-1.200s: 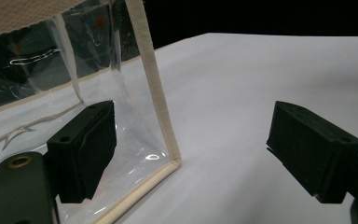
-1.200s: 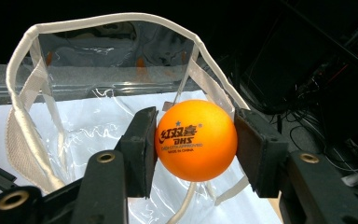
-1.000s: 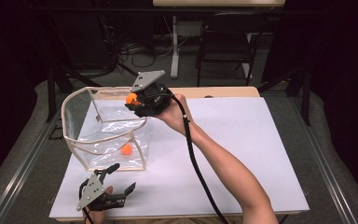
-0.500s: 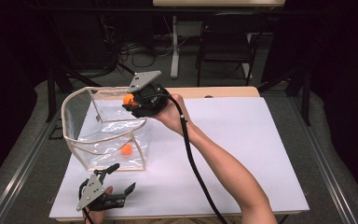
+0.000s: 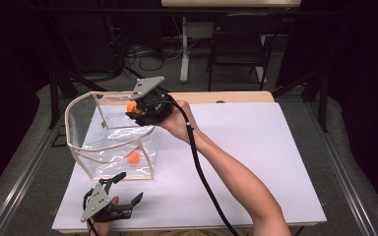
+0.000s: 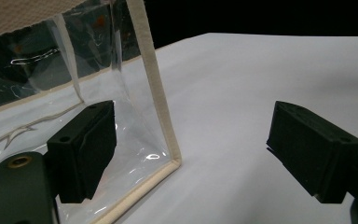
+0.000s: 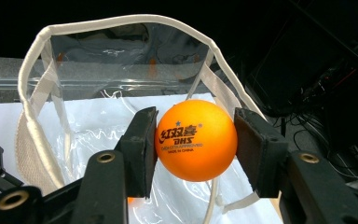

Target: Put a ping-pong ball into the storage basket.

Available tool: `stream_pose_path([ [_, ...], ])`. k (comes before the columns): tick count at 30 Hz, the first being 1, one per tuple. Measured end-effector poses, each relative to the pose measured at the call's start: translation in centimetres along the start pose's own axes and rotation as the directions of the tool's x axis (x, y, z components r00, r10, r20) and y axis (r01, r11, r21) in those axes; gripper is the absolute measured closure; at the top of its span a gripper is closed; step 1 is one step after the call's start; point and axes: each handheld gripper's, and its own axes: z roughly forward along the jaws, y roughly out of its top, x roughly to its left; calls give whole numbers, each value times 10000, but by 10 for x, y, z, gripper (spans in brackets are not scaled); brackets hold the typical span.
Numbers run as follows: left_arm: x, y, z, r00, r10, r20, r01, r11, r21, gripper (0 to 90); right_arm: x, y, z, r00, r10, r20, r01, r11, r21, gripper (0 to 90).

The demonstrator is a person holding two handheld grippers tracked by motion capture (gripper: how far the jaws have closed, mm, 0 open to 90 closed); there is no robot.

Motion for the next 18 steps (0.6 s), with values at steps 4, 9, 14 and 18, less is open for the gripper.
stream_pose_path([
  [4, 0, 0, 0, 10000, -2, 2, 2, 10000, 3, 157, 2, 1, 2, 10000, -63, -48, 64, 10000, 26, 510],
  [9, 0, 0, 0, 10000, 13, 0, -13, 10000, -10, 157, 4, 1, 7, 9999, -96, -108, 97, 9999, 129, 510],
  [14, 0, 0, 0, 10000, -9, 21, 9, 10000, 10, 157, 5, 1, 11, 9998, -86, -153, 89, 9997, 232, 511],
  [18, 0, 0, 0, 10000, 32, 41, -32, 10000, 21, 157, 6, 1, 14, 9997, -68, -239, 75, 9995, 321, 510],
])
